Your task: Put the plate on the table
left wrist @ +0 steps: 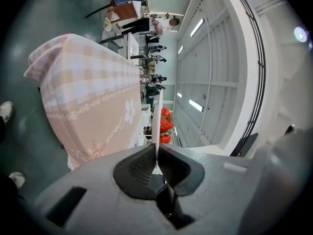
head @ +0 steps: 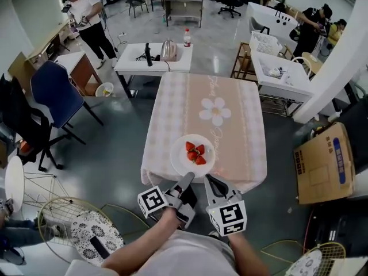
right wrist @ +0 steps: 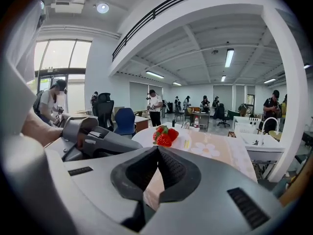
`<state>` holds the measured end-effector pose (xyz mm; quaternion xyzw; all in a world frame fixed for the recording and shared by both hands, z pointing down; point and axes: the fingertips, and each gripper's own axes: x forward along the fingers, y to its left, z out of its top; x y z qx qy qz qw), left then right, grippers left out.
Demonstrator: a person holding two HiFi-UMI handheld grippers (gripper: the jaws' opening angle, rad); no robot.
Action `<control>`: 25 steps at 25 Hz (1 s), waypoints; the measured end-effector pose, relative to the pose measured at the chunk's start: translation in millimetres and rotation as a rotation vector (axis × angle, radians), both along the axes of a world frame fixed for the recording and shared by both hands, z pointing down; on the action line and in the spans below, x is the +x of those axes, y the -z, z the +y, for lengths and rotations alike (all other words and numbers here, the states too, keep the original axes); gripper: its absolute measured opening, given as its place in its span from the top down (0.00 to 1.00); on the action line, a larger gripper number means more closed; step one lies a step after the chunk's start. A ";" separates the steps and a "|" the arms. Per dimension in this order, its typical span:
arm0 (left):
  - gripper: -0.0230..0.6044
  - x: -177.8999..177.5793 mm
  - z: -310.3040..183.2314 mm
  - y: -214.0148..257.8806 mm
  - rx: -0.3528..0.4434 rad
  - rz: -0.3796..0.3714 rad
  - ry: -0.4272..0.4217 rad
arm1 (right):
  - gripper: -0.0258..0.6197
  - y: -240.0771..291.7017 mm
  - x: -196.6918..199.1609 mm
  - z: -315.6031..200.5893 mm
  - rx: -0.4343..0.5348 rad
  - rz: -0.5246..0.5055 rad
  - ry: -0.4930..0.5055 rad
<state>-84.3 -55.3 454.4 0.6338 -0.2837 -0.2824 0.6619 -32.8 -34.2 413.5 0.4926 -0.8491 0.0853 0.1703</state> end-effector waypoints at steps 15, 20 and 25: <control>0.94 -59.1 -57.7 -10.3 -0.022 0.021 -0.104 | 0.95 -5.6 -53.7 -58.8 -0.031 0.008 -0.124; 0.94 -64.8 -69.9 -4.7 -0.015 0.016 -0.116 | 0.95 -3.8 -54.1 -73.5 -0.020 0.023 -0.112; 0.94 -64.7 -80.9 -10.9 -0.021 -0.039 -0.149 | 0.95 -6.9 -48.6 -89.7 -0.006 -0.020 -0.122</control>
